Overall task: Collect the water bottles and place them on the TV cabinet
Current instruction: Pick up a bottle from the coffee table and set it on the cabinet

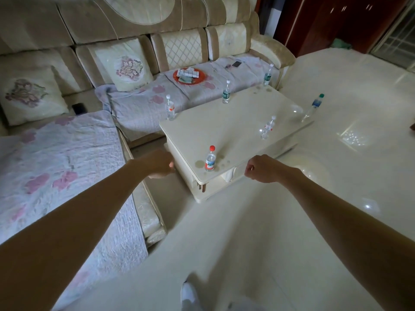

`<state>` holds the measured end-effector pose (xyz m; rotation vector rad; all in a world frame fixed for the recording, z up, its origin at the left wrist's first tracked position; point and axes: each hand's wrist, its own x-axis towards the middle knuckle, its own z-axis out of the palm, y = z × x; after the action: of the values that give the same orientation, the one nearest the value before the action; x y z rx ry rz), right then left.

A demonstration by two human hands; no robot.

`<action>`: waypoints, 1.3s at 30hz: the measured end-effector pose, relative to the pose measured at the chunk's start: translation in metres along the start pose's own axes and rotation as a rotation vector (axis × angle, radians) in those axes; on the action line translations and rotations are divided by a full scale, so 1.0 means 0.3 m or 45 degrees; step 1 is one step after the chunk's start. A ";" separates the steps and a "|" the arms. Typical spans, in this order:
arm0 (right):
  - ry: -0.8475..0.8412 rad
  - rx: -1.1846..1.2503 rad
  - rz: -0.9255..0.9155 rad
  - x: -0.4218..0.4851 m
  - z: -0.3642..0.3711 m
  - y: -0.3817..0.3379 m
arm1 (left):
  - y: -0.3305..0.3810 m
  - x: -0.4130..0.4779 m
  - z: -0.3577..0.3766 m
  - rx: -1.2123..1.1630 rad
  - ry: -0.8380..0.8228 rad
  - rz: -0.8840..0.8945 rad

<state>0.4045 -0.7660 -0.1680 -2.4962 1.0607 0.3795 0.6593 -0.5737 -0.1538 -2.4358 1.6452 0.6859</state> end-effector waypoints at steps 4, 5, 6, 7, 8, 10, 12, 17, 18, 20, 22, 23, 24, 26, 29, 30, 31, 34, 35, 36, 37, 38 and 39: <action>-0.020 0.006 0.042 0.119 -0.011 -0.006 | -0.071 0.144 -0.001 -0.013 -0.102 0.005; -0.017 0.012 0.047 0.151 -0.018 -0.005 | -0.083 0.181 -0.008 -0.030 -0.110 0.002; -0.023 0.018 0.048 0.183 -0.022 -0.002 | -0.094 0.218 -0.017 -0.042 -0.111 0.001; -0.040 0.020 0.054 0.214 -0.025 0.001 | -0.102 0.254 -0.024 -0.045 -0.112 0.007; -0.058 0.019 0.058 0.246 -0.023 0.006 | -0.107 0.291 -0.028 -0.040 -0.118 0.018; -0.081 0.012 0.062 0.315 -0.019 0.018 | -0.115 0.363 -0.027 -0.017 -0.140 0.026; -0.104 0.020 0.064 0.388 -0.024 0.030 | -0.127 0.431 -0.029 0.007 -0.158 0.012; -0.123 0.053 0.080 0.614 -0.026 0.099 | -0.140 0.635 -0.059 0.024 -0.220 -0.015; -0.139 0.058 0.087 0.656 -0.025 0.111 | -0.138 0.670 -0.064 0.019 -0.251 -0.033; -0.187 0.042 0.090 0.736 -0.032 0.127 | -0.142 0.739 -0.084 -0.008 -0.325 -0.087; -0.221 0.043 0.086 0.819 -0.048 0.143 | -0.157 0.829 -0.118 -0.039 -0.344 -0.117; -0.220 0.052 0.085 0.859 -0.057 0.152 | -0.162 0.876 -0.139 -0.058 -0.320 -0.116; -0.214 0.057 0.081 0.898 -0.066 0.160 | -0.162 0.919 -0.155 -0.071 -0.282 -0.111; -0.220 0.066 0.085 0.961 -0.076 0.174 | -0.150 0.987 -0.172 -0.067 -0.267 -0.092; -0.274 0.073 0.098 1.038 -0.057 0.186 | -0.133 1.074 -0.160 -0.086 -0.304 -0.048; -0.279 0.078 0.102 1.067 -0.045 0.188 | -0.136 1.104 -0.149 -0.112 -0.324 -0.043; -0.275 0.086 0.109 1.100 -0.031 0.190 | -0.147 1.139 -0.134 -0.134 -0.343 -0.035; -0.287 0.115 0.149 1.195 0.036 0.187 | -0.181 1.240 -0.069 -0.158 -0.421 -0.012; -0.302 0.133 0.174 1.226 0.063 0.186 | -0.194 1.275 -0.047 -0.158 -0.456 0.000; -0.317 0.164 0.200 1.258 0.095 0.188 | -0.208 1.311 -0.024 -0.163 -0.487 0.007; -0.322 0.200 0.221 1.292 0.132 0.191 | -0.223 1.350 -0.001 -0.177 -0.503 0.005; -0.320 0.226 0.239 1.327 0.170 0.193 | -0.238 1.388 0.021 -0.199 -0.509 -0.004; -0.313 0.253 0.263 1.359 0.210 0.194 | -0.253 1.423 0.046 -0.232 -0.506 -0.016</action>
<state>0.6315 -1.0280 -0.3992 -2.1101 1.1936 0.5939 0.8539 -0.9006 -0.3619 -2.2242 1.4618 1.2707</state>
